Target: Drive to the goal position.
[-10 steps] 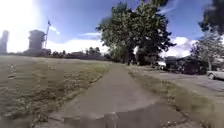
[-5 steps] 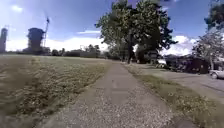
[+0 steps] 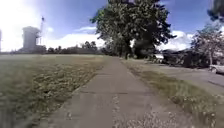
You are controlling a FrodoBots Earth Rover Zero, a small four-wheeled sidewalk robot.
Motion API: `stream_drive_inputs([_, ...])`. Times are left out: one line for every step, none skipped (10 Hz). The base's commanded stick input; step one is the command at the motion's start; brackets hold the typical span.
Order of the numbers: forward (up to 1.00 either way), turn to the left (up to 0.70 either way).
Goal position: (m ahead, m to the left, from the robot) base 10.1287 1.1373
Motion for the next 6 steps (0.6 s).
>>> stream_drive_inputs([1.0, 0.0])
stream_drive_inputs([1.0, 0.0])
stream_drive_inputs([1.0, 0.0])
stream_drive_inputs([1.0, 0.0])
stream_drive_inputs([1.0, 0.0])
stream_drive_inputs([1.0, 0.0])
